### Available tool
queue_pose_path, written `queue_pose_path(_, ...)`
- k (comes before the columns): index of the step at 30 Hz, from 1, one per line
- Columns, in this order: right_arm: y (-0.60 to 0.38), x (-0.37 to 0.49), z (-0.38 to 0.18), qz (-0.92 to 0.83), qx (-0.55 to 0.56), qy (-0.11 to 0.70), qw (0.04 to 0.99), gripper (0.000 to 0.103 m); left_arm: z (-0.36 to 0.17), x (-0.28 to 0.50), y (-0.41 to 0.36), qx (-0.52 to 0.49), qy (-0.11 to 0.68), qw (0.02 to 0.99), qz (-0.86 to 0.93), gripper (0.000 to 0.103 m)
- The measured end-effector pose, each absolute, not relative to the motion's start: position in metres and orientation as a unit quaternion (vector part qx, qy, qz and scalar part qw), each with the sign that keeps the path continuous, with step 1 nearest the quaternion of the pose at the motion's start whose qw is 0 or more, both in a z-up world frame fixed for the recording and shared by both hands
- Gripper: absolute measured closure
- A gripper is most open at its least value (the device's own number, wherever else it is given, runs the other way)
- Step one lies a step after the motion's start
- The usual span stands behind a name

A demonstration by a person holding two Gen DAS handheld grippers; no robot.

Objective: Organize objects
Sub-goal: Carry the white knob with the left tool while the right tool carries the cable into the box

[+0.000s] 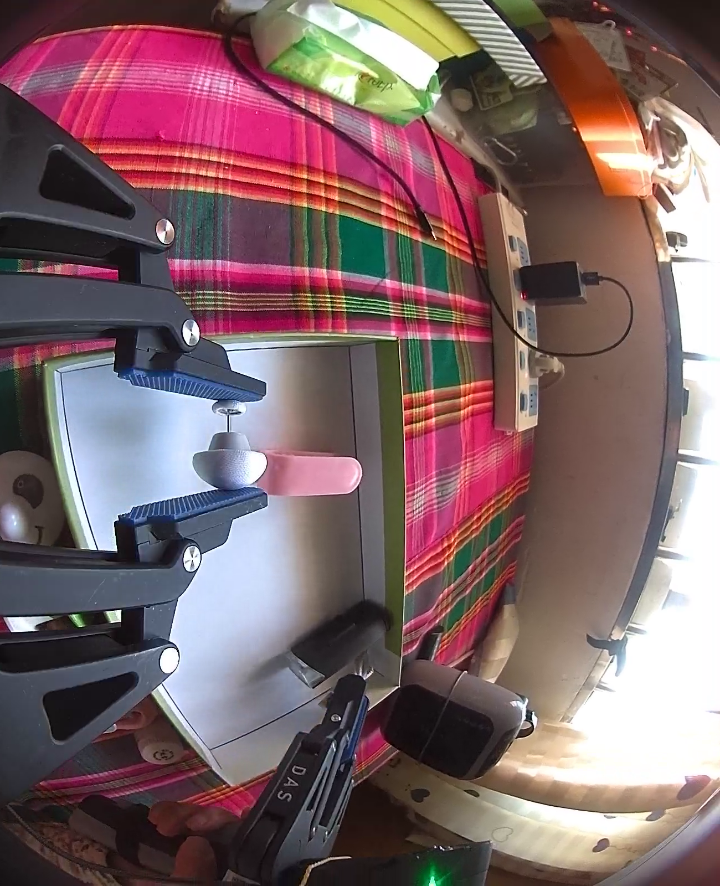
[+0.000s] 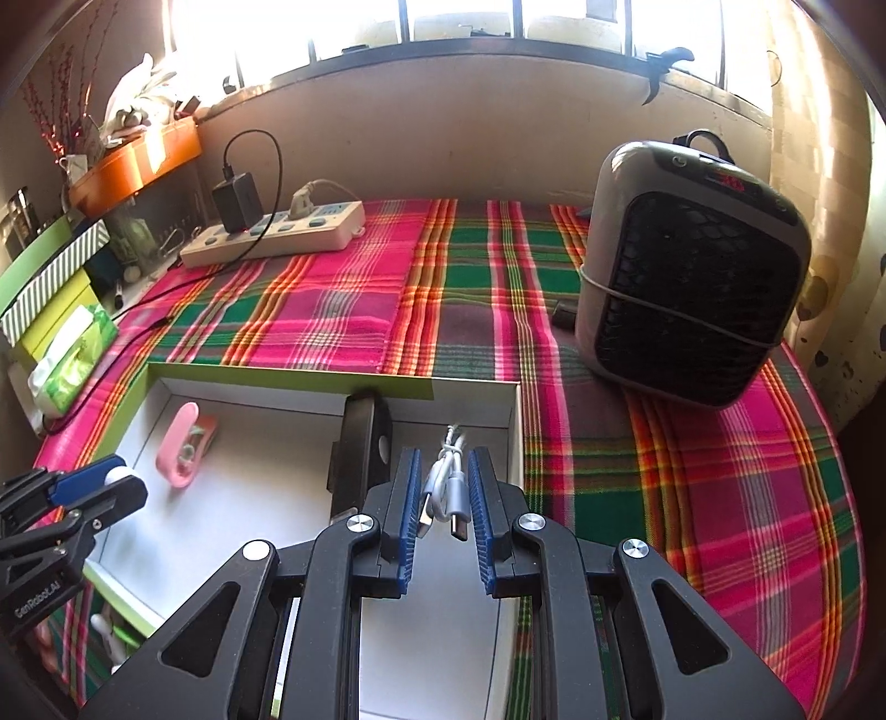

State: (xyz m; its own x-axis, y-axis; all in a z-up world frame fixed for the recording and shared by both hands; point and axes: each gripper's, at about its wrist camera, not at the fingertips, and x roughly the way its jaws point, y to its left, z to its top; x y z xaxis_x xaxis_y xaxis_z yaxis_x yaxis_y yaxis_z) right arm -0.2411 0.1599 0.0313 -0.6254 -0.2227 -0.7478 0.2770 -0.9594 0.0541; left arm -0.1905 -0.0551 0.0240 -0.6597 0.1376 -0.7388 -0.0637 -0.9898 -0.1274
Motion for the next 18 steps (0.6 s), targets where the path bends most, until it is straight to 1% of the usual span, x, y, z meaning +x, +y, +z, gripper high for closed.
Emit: queue_pose_path(18, 0.1576, -0.2442, 0.0259, -0.897, 0.418, 0.036, 0.14, 0.084, 0.0228, -0.1933, -0.0484, -0.407, -0.027, 0.054, 0.911, 0.073)
